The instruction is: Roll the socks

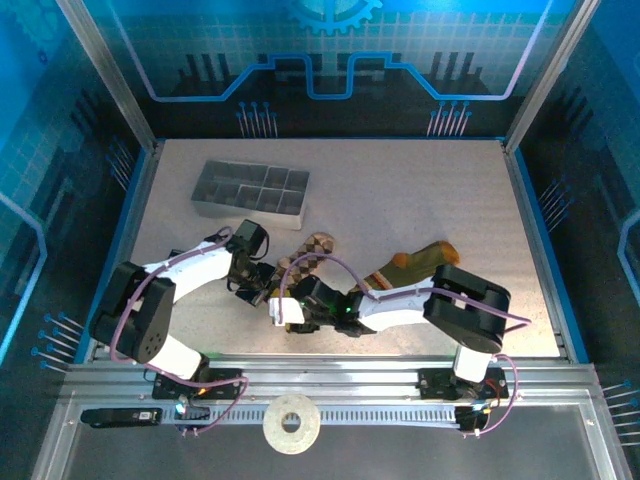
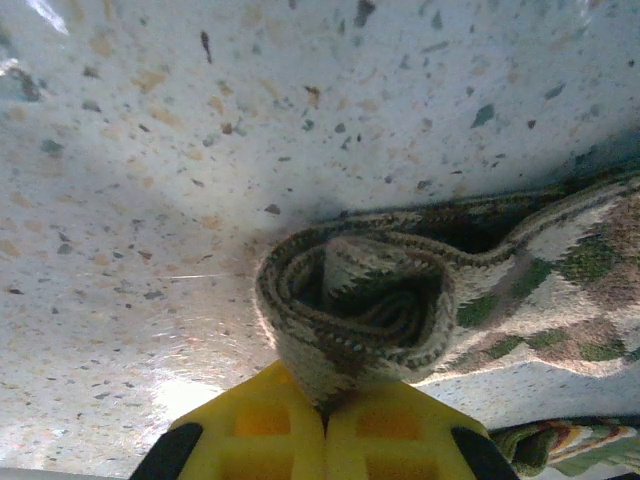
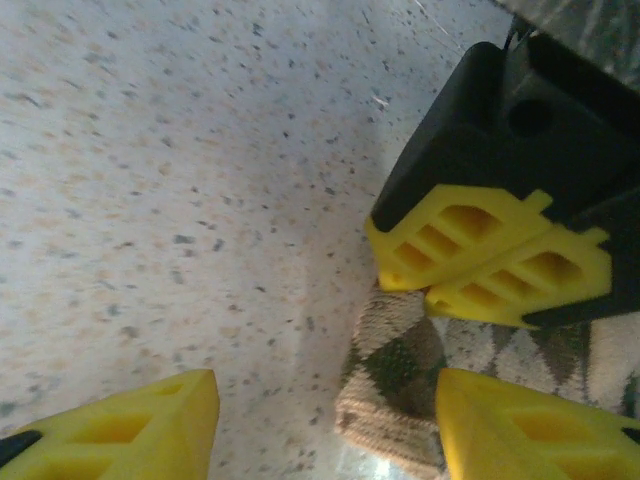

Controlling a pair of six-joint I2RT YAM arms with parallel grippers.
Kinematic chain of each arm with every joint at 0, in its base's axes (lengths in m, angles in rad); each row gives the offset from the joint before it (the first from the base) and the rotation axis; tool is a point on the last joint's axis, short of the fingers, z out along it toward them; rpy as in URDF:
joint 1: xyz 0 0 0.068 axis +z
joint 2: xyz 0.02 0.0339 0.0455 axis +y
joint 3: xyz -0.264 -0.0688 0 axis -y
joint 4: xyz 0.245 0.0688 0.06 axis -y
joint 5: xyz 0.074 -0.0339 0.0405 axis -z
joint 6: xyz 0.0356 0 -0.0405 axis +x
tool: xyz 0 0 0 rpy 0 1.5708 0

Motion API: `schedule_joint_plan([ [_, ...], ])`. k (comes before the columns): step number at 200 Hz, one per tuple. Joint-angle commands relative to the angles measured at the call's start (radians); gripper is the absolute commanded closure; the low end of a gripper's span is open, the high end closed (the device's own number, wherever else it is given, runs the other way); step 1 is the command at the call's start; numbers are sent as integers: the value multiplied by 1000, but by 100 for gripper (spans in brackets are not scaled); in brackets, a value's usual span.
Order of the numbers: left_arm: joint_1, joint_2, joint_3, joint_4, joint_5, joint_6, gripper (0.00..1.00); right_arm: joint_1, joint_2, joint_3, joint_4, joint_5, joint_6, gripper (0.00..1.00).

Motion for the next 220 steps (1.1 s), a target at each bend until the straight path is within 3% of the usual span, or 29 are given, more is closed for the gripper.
schedule_joint_plan([
  [1, -6, 42, 2, -55, -7, -4, 100, 17, 60, 39, 57, 127, -83, 44],
  [38, -7, 31, -2, -60, -5, 0, 100, 16, 128, 86, 48, 187, -113, 58],
  [76, -3, 13, 8, -60, 0, -6, 100, -3, 151, 91, -8, 165, -47, 88],
  [95, 12, -28, 8, -60, -5, -12, 73, -19, 137, 85, -69, 110, -9, 100],
  [116, 47, -88, 6, -68, -13, -27, 45, -58, 125, 85, -134, -8, 64, 100],
  [143, 113, -136, 15, -113, -33, -5, 26, -122, 134, 100, -206, -194, 180, 100],
  [161, 159, -173, -13, -80, -30, -5, 25, -166, 151, 109, -228, -330, 258, 100],
  [185, 193, -207, -102, 87, 59, -53, 29, -220, 188, 134, -253, -487, 343, 100],
  [220, 188, -170, -104, 77, 120, -9, 31, -305, 270, 187, -305, -671, 468, 100],
])
